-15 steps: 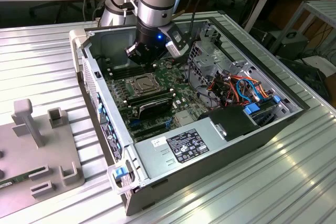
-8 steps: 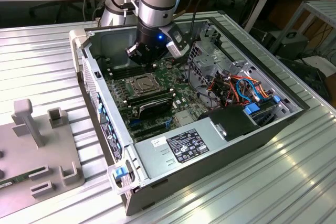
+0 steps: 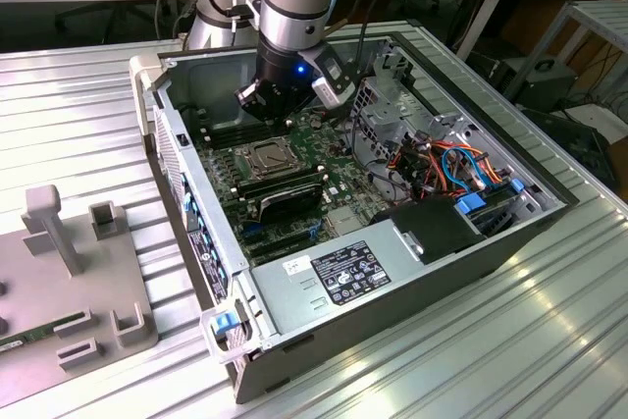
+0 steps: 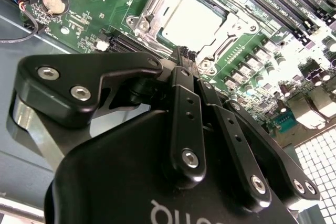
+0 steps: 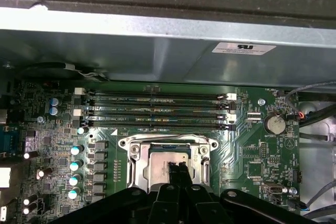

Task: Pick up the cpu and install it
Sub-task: 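Install the second cpu locking lever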

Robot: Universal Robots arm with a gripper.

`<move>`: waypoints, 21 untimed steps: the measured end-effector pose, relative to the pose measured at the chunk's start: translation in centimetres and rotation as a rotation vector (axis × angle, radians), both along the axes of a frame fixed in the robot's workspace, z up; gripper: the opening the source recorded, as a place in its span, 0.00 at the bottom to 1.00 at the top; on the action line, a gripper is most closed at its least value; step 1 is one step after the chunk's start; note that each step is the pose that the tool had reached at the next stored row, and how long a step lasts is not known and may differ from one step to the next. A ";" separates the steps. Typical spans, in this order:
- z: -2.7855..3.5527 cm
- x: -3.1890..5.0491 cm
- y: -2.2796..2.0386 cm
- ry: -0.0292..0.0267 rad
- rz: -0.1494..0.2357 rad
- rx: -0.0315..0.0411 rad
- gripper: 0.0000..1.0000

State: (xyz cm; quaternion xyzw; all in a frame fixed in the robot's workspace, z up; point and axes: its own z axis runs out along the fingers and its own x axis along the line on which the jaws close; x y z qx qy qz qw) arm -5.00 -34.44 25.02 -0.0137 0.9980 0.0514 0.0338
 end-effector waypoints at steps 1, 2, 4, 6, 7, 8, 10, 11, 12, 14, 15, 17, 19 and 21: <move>0.00 0.08 0.00 0.0000 0.000 0.0000 0.11; 0.00 0.17 0.00 0.0000 0.000 0.0000 0.11; 0.00 0.42 -0.01 0.0000 0.000 0.0000 0.11; 0.00 0.62 -0.01 0.0000 0.000 0.0000 0.11; 0.00 0.66 -0.02 0.0000 0.000 0.0001 0.11; 0.00 0.67 -0.09 -0.0001 0.000 0.0001 0.11; 0.00 0.67 -0.38 0.0000 0.000 0.0000 0.11; 0.00 0.67 -0.55 -0.0001 0.000 0.0000 0.11; 0.00 0.67 -0.82 0.0000 0.000 0.0000 0.11; 0.00 0.67 -1.34 0.0000 0.000 0.0000 0.11; 0.00 0.67 -1.57 0.0000 0.000 0.0000 0.11; 0.00 0.67 -1.99 -0.0001 0.000 0.0001 0.11; 0.00 0.67 -2.55 0.0000 0.000 0.0000 0.11; 0.00 0.67 -3.03 -0.0001 0.000 0.0001 0.11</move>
